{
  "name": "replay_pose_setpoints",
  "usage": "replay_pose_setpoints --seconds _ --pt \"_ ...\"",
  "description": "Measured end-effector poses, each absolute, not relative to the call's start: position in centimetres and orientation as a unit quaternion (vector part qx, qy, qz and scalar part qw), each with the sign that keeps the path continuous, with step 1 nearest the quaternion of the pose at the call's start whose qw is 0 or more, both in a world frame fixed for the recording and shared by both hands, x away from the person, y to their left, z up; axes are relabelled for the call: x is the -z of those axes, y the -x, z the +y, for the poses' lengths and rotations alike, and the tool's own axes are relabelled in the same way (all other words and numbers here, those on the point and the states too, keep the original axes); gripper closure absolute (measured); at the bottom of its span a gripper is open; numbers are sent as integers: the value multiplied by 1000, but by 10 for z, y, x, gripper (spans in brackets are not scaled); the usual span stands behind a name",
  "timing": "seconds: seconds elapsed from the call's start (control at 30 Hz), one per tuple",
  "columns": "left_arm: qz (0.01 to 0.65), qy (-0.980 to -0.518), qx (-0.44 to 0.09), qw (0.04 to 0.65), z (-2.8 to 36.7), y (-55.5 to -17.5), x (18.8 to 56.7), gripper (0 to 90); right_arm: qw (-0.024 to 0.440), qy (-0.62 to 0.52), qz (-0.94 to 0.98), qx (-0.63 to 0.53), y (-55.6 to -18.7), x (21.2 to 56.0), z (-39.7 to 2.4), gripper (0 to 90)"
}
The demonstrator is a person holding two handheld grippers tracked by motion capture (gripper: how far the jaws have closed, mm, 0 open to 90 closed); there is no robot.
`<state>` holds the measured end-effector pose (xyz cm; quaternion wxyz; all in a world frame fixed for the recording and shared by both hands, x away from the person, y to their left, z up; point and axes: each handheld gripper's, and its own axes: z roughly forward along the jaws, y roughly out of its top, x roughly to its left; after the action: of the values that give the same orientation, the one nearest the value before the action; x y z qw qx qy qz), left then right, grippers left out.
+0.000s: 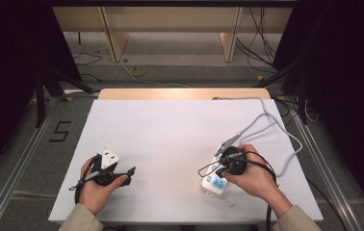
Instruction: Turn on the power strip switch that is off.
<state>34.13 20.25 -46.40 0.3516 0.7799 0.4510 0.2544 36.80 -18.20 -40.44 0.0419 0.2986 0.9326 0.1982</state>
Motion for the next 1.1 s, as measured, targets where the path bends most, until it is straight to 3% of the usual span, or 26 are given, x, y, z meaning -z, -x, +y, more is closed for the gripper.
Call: replay_pose_setpoints --seconds 1.1 --pt "450 -780 -256 351 203 -341 464 197 28 -287 941 -177 -374 410 -161 900"
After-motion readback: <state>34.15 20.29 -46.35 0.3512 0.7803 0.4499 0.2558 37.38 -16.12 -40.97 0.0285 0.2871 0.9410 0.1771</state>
